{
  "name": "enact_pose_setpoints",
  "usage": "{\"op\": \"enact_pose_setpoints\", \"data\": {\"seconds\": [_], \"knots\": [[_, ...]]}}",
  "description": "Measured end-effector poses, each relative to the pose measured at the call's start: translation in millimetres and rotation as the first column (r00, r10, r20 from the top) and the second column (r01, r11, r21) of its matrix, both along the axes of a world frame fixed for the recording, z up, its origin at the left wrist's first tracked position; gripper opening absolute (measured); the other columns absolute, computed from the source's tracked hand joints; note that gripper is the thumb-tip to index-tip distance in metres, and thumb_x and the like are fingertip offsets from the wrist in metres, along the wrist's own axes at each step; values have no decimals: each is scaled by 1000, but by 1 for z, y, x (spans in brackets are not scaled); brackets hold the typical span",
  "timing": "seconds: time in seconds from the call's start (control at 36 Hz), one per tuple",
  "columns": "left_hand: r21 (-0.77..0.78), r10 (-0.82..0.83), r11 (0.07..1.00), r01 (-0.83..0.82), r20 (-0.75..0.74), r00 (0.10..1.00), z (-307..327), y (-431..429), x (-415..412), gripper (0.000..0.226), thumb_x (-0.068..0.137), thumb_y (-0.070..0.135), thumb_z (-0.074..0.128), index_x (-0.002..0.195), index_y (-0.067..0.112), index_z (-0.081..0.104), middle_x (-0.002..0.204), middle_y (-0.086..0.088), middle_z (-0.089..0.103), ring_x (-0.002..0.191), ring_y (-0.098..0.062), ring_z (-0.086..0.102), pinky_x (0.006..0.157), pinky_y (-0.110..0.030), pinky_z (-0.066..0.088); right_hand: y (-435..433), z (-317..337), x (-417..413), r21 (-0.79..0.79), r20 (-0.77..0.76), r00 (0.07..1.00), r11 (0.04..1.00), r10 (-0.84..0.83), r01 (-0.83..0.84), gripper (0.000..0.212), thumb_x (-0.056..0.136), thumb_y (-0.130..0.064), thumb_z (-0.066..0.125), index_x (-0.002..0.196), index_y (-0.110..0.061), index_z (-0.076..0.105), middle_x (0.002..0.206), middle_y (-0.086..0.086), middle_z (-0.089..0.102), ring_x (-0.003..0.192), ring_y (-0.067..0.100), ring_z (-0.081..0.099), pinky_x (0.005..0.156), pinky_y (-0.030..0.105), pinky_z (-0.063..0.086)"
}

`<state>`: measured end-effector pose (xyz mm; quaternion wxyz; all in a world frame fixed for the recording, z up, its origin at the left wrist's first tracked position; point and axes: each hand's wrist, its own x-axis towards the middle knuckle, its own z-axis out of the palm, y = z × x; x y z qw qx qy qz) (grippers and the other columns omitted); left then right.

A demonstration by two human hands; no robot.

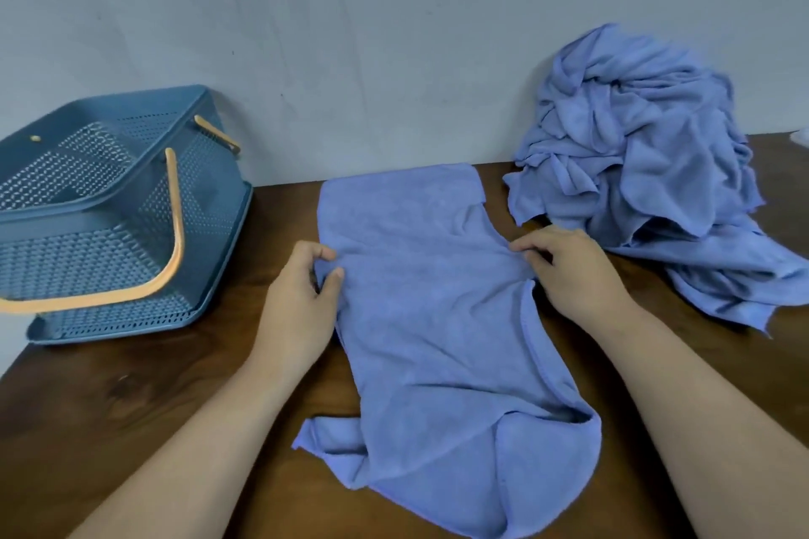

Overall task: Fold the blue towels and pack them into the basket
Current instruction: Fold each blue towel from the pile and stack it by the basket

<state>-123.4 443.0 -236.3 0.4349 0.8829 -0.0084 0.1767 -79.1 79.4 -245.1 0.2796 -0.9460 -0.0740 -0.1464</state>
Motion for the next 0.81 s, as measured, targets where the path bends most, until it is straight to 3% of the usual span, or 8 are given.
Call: {"op": "enact_pose_setpoints", "data": {"seconds": [0.08, 0.22, 0.33, 0.47, 0.53, 0.61, 0.69, 0.81], "knots": [[140, 60, 988, -57, -17, 998, 4, 8, 6, 16, 102, 19, 65, 110, 31, 61, 100, 11, 65, 79, 1, 57, 65, -10, 38, 4, 3, -8, -59, 7, 999, 998, -38, 38, 30, 102, -16, 59, 122, -32, 75, 124, -11, 68, 115, 28, 56, 95, 51, 51], [219, 72, 974, -62, -36, 997, 2, 14, -15, 25, 101, 14, 65, 113, 36, 59, 108, 9, 54, 83, -5, 57, 72, -22, 40, 6, 6, -13, -147, -124, 984, 983, -124, 105, 43, 106, -24, 50, 147, -32, 57, 151, -5, 52, 134, 31, 41, 109, 52, 35], [212, -11, 977, 3, 36, 999, 10, 16, -51, 32, 98, 4, 65, 112, 32, 63, 113, 13, 55, 94, -2, 61, 83, -9, 42, 8, 9, -17, -60, -67, 994, 995, -88, 84, 42, 104, -22, 53, 143, -37, 58, 146, -6, 55, 133, 32, 44, 106, 54, 40], [5, -90, 996, 90, -8, 996, 22, 7, -120, 26, 99, -1, 62, 101, 24, 69, 97, 7, 70, 87, -10, 67, 78, -20, 52, 16, 17, -39, 208, 80, 988, 967, 130, -144, 30, 101, -11, 58, 120, -31, 71, 116, -9, 61, 110, 22, 50, 92, 38, 48], [3, -193, 981, 193, -60, 979, 26, 5, -146, 18, 99, 7, 60, 105, 21, 69, 102, 2, 71, 94, -15, 67, 81, -30, 55, 19, 23, -58, 221, 111, 958, 934, 264, -282, 23, 102, -15, 61, 111, -33, 72, 109, -16, 61, 105, 15, 50, 87, 27, 44], [53, -301, 949, 311, -141, 943, 30, 5, -173, 33, 88, 4, 58, 115, 19, 68, 113, 1, 69, 108, -24, 64, 93, -24, 49, 19, 31, -94, 227, 139, 893, 864, 429, -450, 19, 101, -19, 67, 104, -36, 75, 99, -16, 65, 101, 9, 53, 89, 29, 45], [189, -321, 914, 358, -200, 926, 26, 5, -187, 50, 80, 6, 64, 121, 36, 64, 116, 8, 65, 109, -23, 59, 94, -25, 45, 16, 36, -126, 163, 121, 816, 800, 565, -578, 23, 99, -20, 66, 103, -40, 75, 105, -17, 67, 103, 13, 56, 95, 38, 44], [232, -319, 910, 343, -136, 938, 22, 3, -187, 47, 86, -1, 72, 112, 38, 66, 111, 10, 68, 104, -22, 59, 90, -33, 49, 14, 41, -154, 23, -4, 718, 718, 696, -696, 47, 84, -10, 58, 113, -43, 75, 129, -25, 63, 127, 11, 51, 112, 37, 31]]}}
